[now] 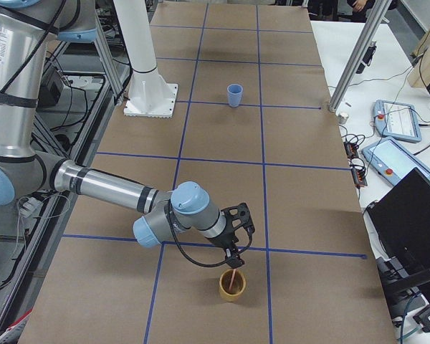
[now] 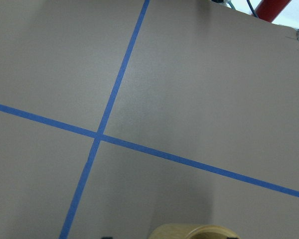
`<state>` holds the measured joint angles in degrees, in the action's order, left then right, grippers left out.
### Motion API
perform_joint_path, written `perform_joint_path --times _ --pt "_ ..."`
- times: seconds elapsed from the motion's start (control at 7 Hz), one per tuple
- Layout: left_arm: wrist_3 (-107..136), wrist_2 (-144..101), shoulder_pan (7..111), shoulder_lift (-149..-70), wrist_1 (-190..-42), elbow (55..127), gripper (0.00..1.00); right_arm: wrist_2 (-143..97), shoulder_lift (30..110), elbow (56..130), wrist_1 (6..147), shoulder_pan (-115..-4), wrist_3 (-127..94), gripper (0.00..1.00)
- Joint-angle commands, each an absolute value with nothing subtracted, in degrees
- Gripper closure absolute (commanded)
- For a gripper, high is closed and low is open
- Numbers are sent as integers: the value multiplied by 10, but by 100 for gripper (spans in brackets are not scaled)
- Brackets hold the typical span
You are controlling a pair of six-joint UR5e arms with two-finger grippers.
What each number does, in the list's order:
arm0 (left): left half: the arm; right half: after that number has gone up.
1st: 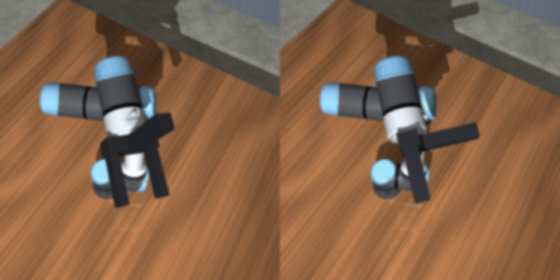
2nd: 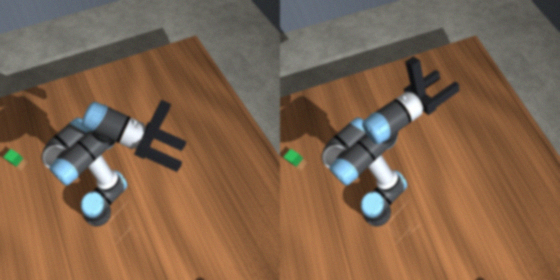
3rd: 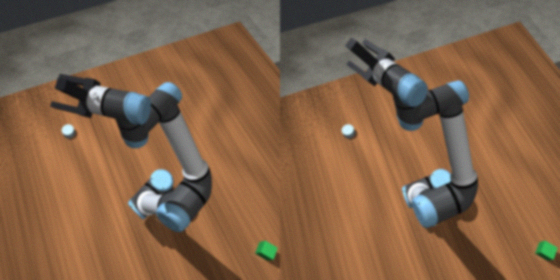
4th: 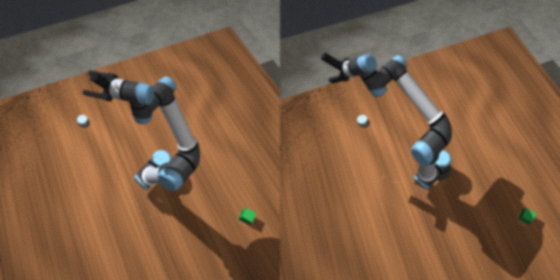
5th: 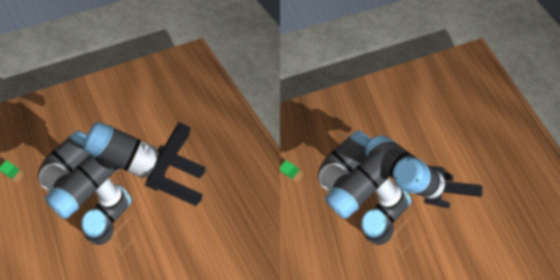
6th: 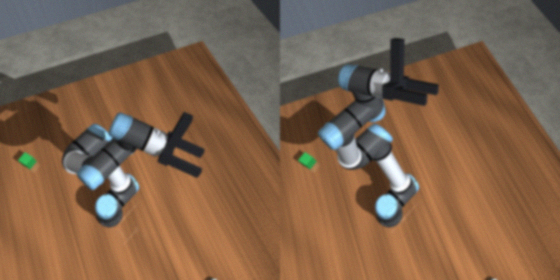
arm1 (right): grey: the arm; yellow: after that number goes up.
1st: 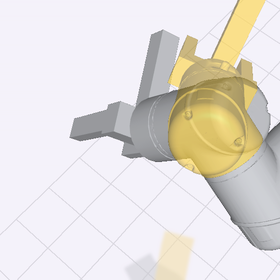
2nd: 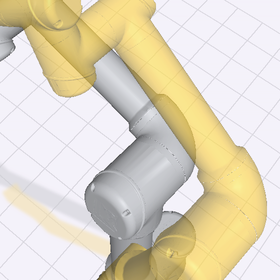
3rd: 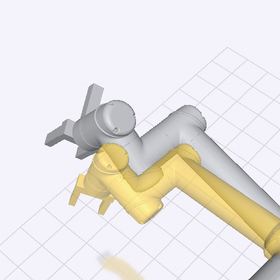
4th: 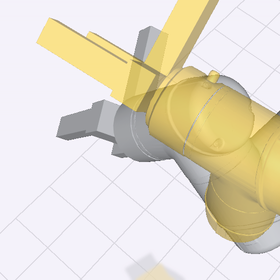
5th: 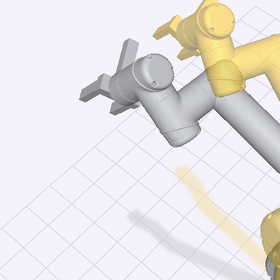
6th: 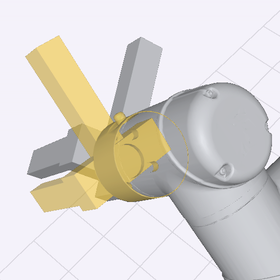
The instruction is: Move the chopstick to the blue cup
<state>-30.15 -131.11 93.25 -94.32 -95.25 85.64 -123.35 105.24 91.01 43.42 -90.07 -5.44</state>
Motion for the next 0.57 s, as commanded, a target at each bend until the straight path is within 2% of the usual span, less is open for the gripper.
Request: perform_joint_path --times 0.0,0.43 --pt "-301 -1311 933 -942 -953 857 2 -1230 1052 910 428 -890 -58 47" --pt "-300 -1311 933 -945 -953 858 2 -1218 1057 909 427 -891 -51 47"
